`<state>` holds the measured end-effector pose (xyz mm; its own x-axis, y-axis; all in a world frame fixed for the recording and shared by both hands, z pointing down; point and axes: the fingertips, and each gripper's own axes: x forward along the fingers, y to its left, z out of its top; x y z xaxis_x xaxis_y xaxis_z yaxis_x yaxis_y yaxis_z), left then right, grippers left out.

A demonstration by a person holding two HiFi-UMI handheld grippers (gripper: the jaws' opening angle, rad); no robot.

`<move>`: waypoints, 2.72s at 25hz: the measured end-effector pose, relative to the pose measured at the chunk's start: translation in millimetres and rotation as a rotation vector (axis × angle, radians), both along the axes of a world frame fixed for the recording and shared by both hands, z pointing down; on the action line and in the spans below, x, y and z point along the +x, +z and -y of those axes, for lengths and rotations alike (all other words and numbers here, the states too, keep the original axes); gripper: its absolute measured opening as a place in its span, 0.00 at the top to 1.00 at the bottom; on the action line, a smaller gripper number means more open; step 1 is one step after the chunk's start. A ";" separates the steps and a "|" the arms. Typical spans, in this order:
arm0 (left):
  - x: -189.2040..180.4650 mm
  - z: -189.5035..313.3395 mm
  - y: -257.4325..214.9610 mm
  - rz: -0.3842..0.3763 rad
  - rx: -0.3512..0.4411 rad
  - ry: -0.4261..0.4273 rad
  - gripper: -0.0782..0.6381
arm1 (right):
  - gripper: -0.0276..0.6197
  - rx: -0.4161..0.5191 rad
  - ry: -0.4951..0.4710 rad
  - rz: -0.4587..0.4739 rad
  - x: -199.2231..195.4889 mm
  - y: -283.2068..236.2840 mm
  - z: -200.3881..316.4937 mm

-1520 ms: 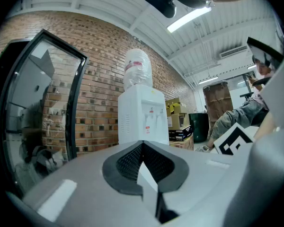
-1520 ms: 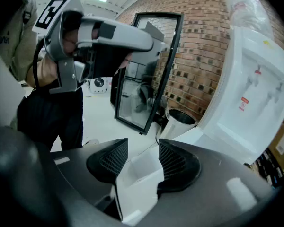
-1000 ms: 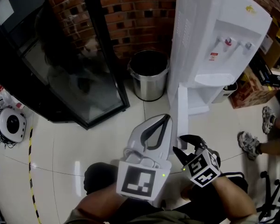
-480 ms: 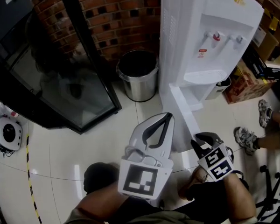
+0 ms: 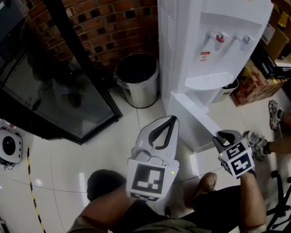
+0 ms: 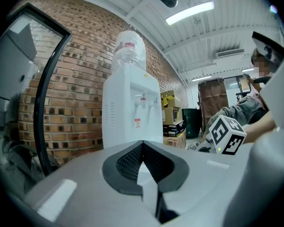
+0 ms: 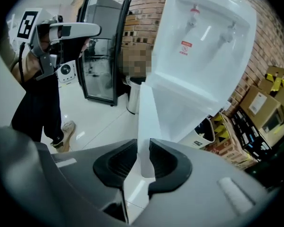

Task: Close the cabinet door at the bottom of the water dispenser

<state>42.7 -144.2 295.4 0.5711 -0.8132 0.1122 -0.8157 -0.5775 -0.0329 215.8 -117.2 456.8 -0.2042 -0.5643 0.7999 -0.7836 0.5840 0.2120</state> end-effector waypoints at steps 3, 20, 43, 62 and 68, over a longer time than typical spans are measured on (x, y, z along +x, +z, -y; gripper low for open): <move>6.6 10.8 10.8 0.008 -0.016 0.008 0.89 | 0.81 0.026 0.075 -0.026 25.9 1.8 21.6; -14.9 89.8 48.2 0.080 -0.082 -0.050 0.89 | 0.91 0.262 0.573 0.206 114.0 12.7 190.0; -48.3 40.6 12.8 0.005 -0.052 -0.079 0.89 | 0.93 0.365 0.375 0.405 32.2 -88.6 134.3; -84.6 -49.8 3.9 0.061 0.009 -0.169 0.89 | 0.94 0.502 -0.074 0.664 -105.5 -198.3 -42.1; -91.1 -51.4 1.8 0.048 0.012 -0.183 0.89 | 0.94 0.504 -0.112 0.632 -118.3 -193.8 -43.6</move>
